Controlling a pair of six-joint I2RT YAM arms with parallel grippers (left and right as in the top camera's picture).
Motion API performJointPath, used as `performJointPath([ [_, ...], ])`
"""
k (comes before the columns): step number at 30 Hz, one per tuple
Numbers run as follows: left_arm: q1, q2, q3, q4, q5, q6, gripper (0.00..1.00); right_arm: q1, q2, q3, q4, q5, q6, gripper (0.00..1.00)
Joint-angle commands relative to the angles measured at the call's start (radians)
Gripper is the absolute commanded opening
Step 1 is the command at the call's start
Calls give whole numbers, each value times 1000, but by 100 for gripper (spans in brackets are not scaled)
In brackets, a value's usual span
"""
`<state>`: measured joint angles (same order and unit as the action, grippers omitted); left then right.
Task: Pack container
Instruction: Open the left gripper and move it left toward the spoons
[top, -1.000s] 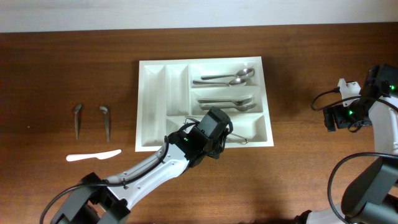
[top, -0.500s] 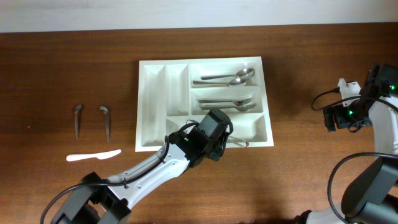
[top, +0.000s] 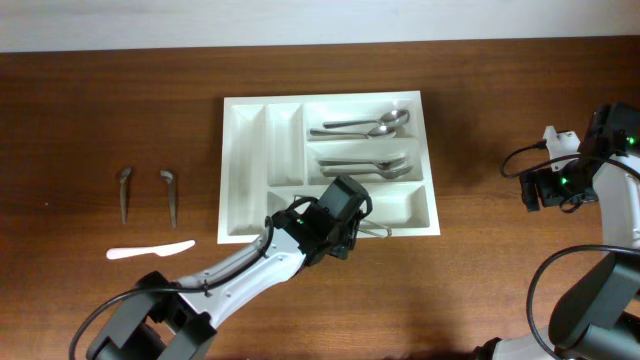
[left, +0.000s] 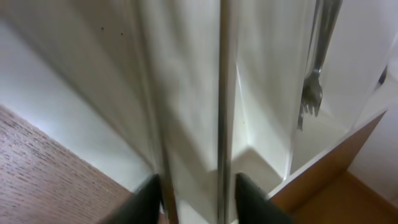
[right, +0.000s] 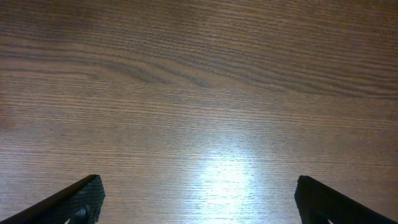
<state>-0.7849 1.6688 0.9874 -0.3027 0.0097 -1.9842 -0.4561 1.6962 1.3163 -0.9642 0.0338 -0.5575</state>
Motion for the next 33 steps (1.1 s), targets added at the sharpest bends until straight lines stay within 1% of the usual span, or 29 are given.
performJointPath([
  [1,5,15,8,4,-18,-7,48,-3,-1,0,0,-2,1,99],
  [4,5,20,8,14,-20,-7,49,-2,-1,0,0,-3,1,98],
  [7,5,20,8,40,-33,-6,68,-2,-1,0,0,-3,1,99],
  [8,5,20,8,53,-34,-6,72,-2,-1,0,0,-2,1,99],
  [10,5,20,8,87,-44,-6,77,-3,-1,0,0,-2,1,99],
  [13,6,20,8,147,-69,0,81,-2,-1,0,0,-2,1,99],
  [15,10,20,9,212,-92,76,85,-2,-1,0,0,-2,1,99],
  [16,16,20,12,258,-95,146,87,-2,-1,0,0,-2,1,99],
  [17,24,19,20,299,-93,223,96,-2,-1,0,0,-2,1,99],
  [18,32,19,33,322,-93,287,99,-2,-1,0,0,-2,1,99],
  [20,50,15,85,319,-93,412,99,-2,-1,0,0,-2,1,99],
  [24,80,2,210,233,-89,617,99,-2,-1,0,0,-2,1,99],
  [26,100,-12,271,192,-89,804,99,-2,-1,0,0,-2,1,99],
  [31,164,-88,361,86,-43,1390,99,-2,-1,0,0,-2,1,98],
  [32,175,-111,365,52,-42,1481,99,-3,-1,0,0,-2,1,99],
  [33,185,-130,365,23,-44,1536,99,-2,-1,0,0,-2,1,99],
])
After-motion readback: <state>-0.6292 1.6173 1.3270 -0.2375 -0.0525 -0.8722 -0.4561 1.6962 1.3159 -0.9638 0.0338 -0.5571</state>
